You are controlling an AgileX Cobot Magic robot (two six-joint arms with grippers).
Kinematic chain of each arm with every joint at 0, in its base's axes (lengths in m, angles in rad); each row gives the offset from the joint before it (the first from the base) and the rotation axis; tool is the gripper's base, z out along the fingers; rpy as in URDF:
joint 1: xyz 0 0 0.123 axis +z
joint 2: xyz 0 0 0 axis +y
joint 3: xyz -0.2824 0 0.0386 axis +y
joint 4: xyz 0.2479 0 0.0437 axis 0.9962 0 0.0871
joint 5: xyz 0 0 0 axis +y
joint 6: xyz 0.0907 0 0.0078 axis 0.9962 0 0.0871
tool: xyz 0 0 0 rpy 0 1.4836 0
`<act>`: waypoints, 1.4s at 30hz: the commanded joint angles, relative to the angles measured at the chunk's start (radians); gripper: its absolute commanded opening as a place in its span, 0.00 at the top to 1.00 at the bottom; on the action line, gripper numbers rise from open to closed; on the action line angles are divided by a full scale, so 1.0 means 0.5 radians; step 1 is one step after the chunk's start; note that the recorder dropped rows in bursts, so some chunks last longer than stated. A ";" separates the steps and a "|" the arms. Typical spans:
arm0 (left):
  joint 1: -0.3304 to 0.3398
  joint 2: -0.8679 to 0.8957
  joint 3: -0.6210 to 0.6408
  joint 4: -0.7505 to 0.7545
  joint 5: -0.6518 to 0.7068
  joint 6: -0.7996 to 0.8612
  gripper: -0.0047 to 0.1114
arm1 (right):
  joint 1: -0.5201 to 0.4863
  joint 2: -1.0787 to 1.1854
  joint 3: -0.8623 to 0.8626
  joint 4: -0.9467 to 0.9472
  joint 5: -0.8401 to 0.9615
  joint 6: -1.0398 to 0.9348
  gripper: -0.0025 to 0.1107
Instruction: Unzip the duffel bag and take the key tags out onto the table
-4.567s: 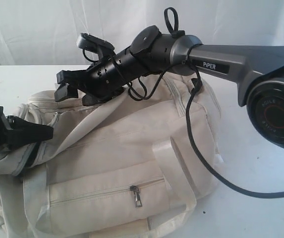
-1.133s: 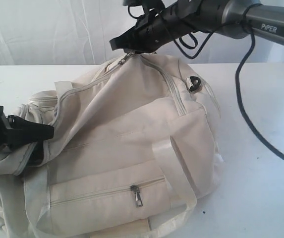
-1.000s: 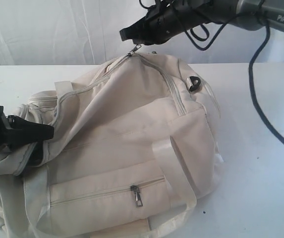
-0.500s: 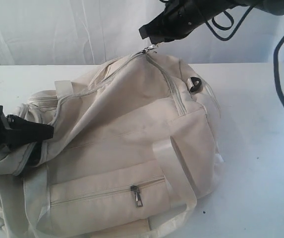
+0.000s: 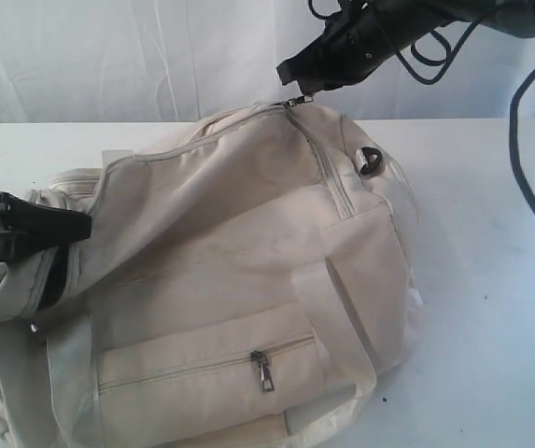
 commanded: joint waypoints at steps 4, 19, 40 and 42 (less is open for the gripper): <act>-0.026 -0.242 0.013 -0.127 -0.135 0.081 0.96 | -0.038 0.021 0.003 -0.218 -0.002 0.058 0.98; -0.026 -0.606 0.013 -0.350 0.631 0.709 0.36 | -0.042 0.017 0.003 0.046 0.023 0.060 0.98; -0.610 0.425 -0.929 -0.738 0.836 1.093 0.38 | -0.034 0.017 0.003 0.157 0.002 0.057 0.98; -0.648 0.553 -1.055 -0.617 0.833 0.993 0.38 | -0.034 0.017 0.003 0.157 0.002 0.057 0.98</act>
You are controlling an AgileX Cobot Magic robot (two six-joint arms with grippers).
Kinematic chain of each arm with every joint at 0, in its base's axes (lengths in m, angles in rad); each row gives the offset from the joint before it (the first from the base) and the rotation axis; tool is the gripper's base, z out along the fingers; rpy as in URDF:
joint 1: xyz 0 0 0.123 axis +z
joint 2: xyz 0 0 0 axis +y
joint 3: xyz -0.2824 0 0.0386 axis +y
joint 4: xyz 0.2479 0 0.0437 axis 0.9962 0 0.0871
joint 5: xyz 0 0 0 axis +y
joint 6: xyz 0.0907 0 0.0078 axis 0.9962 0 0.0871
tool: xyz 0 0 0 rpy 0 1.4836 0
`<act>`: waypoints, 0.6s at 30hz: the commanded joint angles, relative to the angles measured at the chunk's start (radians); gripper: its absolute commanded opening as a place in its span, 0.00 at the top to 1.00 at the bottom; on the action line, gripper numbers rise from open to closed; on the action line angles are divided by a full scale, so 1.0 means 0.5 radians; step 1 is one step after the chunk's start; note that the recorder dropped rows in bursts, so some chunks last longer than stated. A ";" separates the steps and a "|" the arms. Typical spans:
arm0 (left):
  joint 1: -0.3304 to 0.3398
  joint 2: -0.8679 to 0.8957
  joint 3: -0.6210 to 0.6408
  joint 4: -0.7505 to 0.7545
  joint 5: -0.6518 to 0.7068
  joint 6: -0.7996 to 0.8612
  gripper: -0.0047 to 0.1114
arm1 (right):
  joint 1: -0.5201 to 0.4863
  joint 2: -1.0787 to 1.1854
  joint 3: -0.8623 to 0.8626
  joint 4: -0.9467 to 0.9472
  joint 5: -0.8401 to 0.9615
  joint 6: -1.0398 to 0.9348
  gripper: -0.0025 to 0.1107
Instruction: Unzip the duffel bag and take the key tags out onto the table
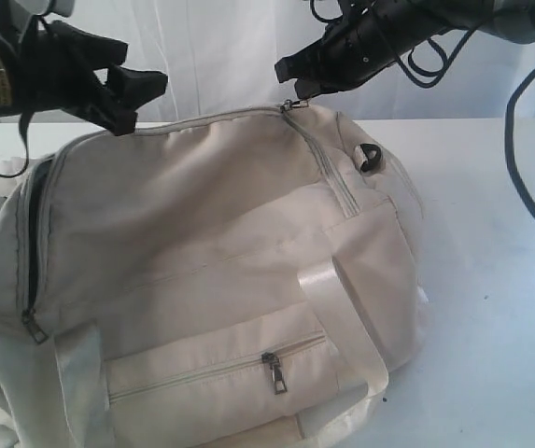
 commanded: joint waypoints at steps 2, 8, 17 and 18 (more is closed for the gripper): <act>-0.122 0.310 -0.327 0.306 0.010 -0.288 0.38 | -0.021 -0.011 0.003 0.003 -0.018 -0.007 0.98; -0.291 0.571 -0.640 0.571 -0.016 -0.499 0.38 | -0.021 -0.011 0.003 0.003 -0.018 -0.007 0.98; -0.420 0.748 -0.946 0.868 -0.094 -0.867 0.38 | -0.021 -0.011 0.003 0.012 -0.018 -0.007 0.98; -0.419 0.762 -0.966 0.868 -0.094 -0.878 0.39 | -0.021 -0.011 0.003 0.012 -0.018 -0.007 0.98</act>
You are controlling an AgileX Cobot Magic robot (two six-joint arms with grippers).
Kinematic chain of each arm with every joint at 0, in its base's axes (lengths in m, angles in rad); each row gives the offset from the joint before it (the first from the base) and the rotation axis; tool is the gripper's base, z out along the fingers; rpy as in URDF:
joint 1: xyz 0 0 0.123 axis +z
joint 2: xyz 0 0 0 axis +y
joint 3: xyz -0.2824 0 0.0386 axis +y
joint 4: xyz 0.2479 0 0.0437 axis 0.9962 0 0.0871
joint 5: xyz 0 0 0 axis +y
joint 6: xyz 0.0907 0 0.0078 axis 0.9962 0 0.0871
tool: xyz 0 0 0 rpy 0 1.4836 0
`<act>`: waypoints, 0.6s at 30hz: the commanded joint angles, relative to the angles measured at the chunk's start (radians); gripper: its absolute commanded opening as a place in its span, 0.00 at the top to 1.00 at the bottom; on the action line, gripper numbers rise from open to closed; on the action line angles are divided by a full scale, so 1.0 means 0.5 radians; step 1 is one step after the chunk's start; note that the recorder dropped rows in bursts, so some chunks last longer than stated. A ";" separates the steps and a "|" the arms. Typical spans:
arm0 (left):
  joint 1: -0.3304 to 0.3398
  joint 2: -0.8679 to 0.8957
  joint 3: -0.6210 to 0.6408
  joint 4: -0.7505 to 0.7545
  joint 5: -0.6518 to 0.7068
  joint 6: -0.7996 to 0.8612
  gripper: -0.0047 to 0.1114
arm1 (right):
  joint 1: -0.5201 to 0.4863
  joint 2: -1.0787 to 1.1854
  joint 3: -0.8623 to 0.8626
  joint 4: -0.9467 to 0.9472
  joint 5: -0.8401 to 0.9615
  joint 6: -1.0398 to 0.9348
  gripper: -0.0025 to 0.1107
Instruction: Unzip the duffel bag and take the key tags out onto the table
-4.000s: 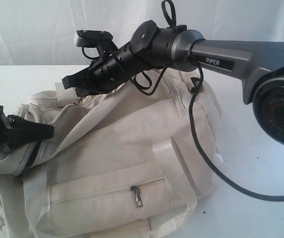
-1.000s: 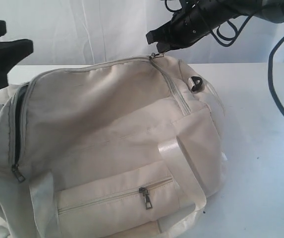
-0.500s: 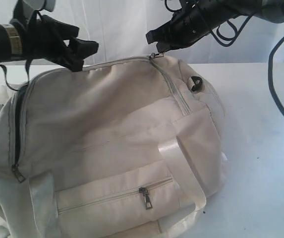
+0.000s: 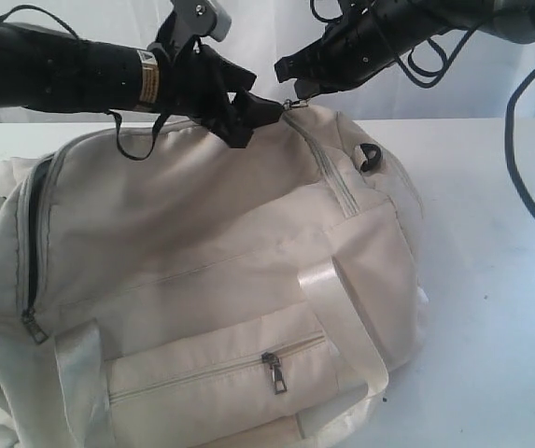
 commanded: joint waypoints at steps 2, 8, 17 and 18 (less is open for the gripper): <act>-0.030 0.079 -0.121 0.053 -0.035 -0.164 0.42 | -0.021 -0.011 0.003 0.007 -0.018 -0.007 0.98; -0.030 0.195 -0.156 0.053 0.032 -0.199 0.50 | -0.021 -0.011 0.003 0.006 0.003 -0.007 0.98; -0.030 0.220 -0.156 0.053 0.273 -0.231 0.48 | -0.021 -0.011 0.003 0.023 0.003 -0.007 0.98; -0.030 0.220 -0.156 0.053 0.314 -0.235 0.48 | -0.021 -0.011 0.003 0.038 0.003 -0.007 0.98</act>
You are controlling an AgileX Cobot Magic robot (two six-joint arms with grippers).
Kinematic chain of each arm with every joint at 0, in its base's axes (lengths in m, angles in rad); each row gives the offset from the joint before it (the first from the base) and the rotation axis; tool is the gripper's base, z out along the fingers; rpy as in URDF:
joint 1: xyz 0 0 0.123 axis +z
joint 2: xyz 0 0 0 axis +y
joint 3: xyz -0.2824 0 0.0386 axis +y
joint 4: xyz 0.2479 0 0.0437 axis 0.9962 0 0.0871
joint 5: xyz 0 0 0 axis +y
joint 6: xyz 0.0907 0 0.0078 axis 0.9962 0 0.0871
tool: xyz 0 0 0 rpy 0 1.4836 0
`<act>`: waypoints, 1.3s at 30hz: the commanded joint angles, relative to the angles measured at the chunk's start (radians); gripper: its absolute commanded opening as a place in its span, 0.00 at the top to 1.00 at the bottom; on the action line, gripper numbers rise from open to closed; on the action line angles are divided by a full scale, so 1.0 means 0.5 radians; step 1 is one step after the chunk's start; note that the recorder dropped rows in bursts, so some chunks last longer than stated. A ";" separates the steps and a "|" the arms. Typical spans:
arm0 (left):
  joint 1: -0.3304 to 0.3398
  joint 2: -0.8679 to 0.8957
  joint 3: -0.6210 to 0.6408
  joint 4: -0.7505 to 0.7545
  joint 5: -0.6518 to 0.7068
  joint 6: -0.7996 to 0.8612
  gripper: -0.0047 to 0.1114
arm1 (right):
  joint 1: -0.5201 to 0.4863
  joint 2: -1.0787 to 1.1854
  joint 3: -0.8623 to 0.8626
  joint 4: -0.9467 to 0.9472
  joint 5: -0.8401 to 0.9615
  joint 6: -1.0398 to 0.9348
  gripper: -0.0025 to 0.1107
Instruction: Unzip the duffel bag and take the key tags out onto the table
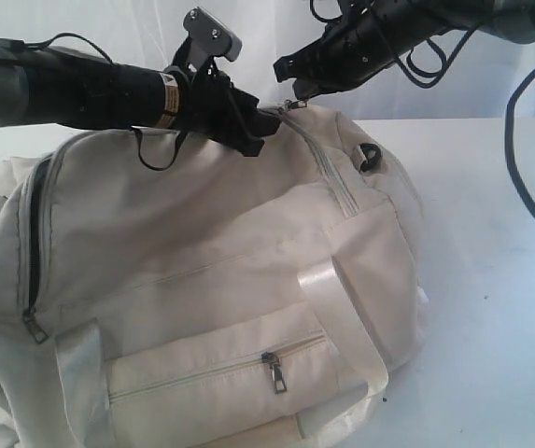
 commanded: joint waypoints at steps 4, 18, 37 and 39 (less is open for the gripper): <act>-0.006 -0.009 -0.009 0.018 0.223 -0.021 0.55 | -0.021 -0.011 0.003 0.066 -0.001 -0.007 0.98; -0.006 -0.009 -0.009 0.018 0.268 -0.025 0.96 | -0.021 -0.011 0.003 0.006 -0.029 -0.007 0.98; 0.177 -0.022 -0.009 -0.385 0.301 -0.017 0.96 | -0.130 -0.011 0.003 -0.542 0.490 0.272 0.98; 0.216 -0.060 -0.009 -0.407 0.301 -0.017 0.96 | -0.149 -0.024 0.003 -0.542 0.626 0.240 0.98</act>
